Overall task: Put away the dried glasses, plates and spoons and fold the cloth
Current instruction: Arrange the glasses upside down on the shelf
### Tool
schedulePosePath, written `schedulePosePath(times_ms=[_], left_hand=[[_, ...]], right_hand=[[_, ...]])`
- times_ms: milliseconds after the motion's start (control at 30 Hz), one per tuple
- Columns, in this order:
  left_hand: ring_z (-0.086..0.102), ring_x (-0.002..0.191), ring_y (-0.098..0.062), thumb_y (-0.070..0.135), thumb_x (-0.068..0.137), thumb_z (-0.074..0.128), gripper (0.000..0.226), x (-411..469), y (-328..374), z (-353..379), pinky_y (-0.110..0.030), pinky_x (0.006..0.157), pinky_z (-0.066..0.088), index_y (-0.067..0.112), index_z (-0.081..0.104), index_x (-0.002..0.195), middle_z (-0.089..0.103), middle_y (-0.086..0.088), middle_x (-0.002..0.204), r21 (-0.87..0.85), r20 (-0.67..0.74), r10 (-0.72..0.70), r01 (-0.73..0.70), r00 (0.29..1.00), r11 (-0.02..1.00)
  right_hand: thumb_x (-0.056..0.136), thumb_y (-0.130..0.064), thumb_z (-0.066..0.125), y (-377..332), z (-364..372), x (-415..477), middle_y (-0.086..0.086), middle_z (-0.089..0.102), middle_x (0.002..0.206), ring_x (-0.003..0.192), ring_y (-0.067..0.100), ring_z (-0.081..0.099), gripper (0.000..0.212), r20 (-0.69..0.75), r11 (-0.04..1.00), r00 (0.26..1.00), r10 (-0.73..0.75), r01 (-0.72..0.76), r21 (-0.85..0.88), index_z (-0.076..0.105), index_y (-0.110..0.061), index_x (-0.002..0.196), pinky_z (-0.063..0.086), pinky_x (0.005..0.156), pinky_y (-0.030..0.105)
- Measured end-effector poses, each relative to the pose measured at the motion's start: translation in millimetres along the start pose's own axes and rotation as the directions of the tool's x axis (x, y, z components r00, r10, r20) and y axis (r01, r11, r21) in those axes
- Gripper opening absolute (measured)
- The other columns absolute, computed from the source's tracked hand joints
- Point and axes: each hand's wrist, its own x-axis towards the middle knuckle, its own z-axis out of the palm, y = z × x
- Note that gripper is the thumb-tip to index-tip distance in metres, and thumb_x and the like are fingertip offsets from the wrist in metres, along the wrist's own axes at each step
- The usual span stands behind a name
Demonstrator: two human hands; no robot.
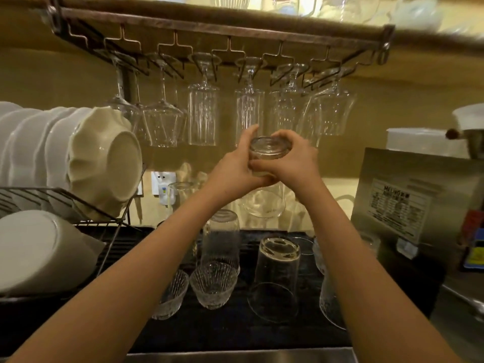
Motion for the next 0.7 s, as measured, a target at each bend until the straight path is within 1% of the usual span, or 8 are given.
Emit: schedulePosePath(times_ms=[33, 100, 167, 233, 333, 433, 500, 700], left_hand=[[0.059, 0.079, 0.001, 0.032, 0.068, 0.079, 0.106, 3.1, -4.6, 0.9, -0.01, 0.067, 0.047, 0.031, 0.007, 0.146, 0.055, 0.018, 0.088, 0.022, 0.046, -0.012, 0.011, 0.999, 1.0], [0.056, 0.079, 0.0, 0.026, 0.069, 0.079, 0.106, 8.4, -14.8, 1.9, -0.009, 0.062, 0.043, 0.029, 0.006, 0.147, 0.056, 0.014, 0.091, 0.112, 0.129, -0.049, 0.035, 0.99, 0.993], [0.055, 0.092, -0.011, 0.023, 0.072, 0.075, 0.091, 12.4, -27.6, 2.5, -0.021, 0.071, 0.043, 0.024, 0.021, 0.144, 0.059, 0.002, 0.11, 0.262, 0.157, -0.092, 0.048, 0.983, 0.964], [0.055, 0.106, -0.02, 0.025, 0.078, 0.069, 0.068, 15.5, -41.5, 4.3, -0.031, 0.08, 0.046, 0.019, 0.035, 0.137, 0.057, -0.007, 0.124, 0.432, 0.122, -0.156, 0.089, 0.98, 0.898], [0.055, 0.108, -0.027, 0.027, 0.083, 0.059, 0.053, 16.1, -61.1, 7.5, -0.035, 0.082, 0.046, 0.016, 0.041, 0.132, 0.055, -0.011, 0.125, 0.612, 0.095, -0.291, 0.175, 0.952, 0.772], [0.056, 0.102, -0.025, 0.023, 0.084, 0.056, 0.053, 15.9, -75.0, 12.0, -0.03, 0.073, 0.043, 0.012, 0.04, 0.134, 0.056, -0.012, 0.122, 0.611, 0.101, -0.372, 0.238, 0.923, 0.755], [0.056, 0.105, -0.025, 0.022, 0.085, 0.055, 0.06, 16.2, -79.4, 16.0, -0.031, 0.076, 0.045, 0.013, 0.033, 0.14, 0.056, -0.012, 0.124, 0.614, 0.099, -0.404, 0.264, 0.91, 0.744], [0.052, 0.117, -0.024, 0.034, 0.085, 0.06, 0.049, 17.7, -79.4, 20.5, -0.031, 0.087, 0.042, 0.017, 0.049, 0.129, 0.055, -0.008, 0.129, 0.595, 0.082, -0.356, 0.241, 0.931, 0.767]], right_hand=[[0.046, -0.03, 0.088, 4.8, 2.1, 1.6, -0.008, 0.062, 0.091, 0.08, 0.0, 0.055, 0.062, -0.001, 1.0, 1.0, 0.009, -0.009, -0.019, 0.06, -0.022, 0.101, 0.04, 0.064, 0.004], [0.047, -0.028, 0.088, 17.4, 7.4, 5.3, -0.008, 0.062, 0.091, 0.078, 0.002, 0.054, 0.06, 0.017, 0.996, 0.999, 0.035, -0.033, -0.079, 0.061, -0.021, 0.101, 0.036, 0.059, 0.003], [0.049, -0.027, 0.088, 31.1, 14.1, 8.3, -0.005, 0.062, 0.095, 0.083, 0.007, 0.053, 0.062, 0.05, 0.989, 0.997, 0.064, -0.057, -0.138, 0.061, -0.017, 0.104, 0.036, 0.061, 0.007], [0.05, -0.027, 0.088, 44.1, 20.6, 10.6, -0.004, 0.058, 0.096, 0.091, 0.01, 0.051, 0.066, 0.063, 0.98, 0.993, 0.104, -0.092, -0.174, 0.061, -0.015, 0.108, 0.038, 0.072, 0.016], [0.05, -0.029, 0.089, 59.7, 27.5, 13.8, 0.0, 0.057, 0.102, 0.097, 0.014, 0.05, 0.071, 0.109, 0.969, 0.979, 0.171, -0.148, -0.197, 0.058, -0.013, 0.112, 0.041, 0.077, 0.022], [0.051, -0.027, 0.09, 70.8, 32.0, 15.6, 0.002, 0.056, 0.102, 0.087, 0.014, 0.051, 0.069, 0.176, 0.953, 0.95, 0.259, -0.222, -0.204, 0.056, -0.01, 0.109, 0.042, 0.065, 0.02], [0.052, -0.024, 0.089, 77.1, 34.5, 15.4, 0.002, 0.055, 0.098, 0.083, 0.014, 0.05, 0.064, 0.215, 0.946, 0.931, 0.294, -0.251, -0.207, 0.054, -0.01, 0.104, 0.039, 0.056, 0.018], [0.053, -0.018, 0.089, 92.6, 45.6, 15.2, 0.005, 0.056, 0.1, 0.094, 0.021, 0.054, 0.061, 0.301, 0.924, 0.881, 0.366, -0.305, -0.23, 0.051, -0.01, 0.101, 0.043, 0.072, 0.029]])
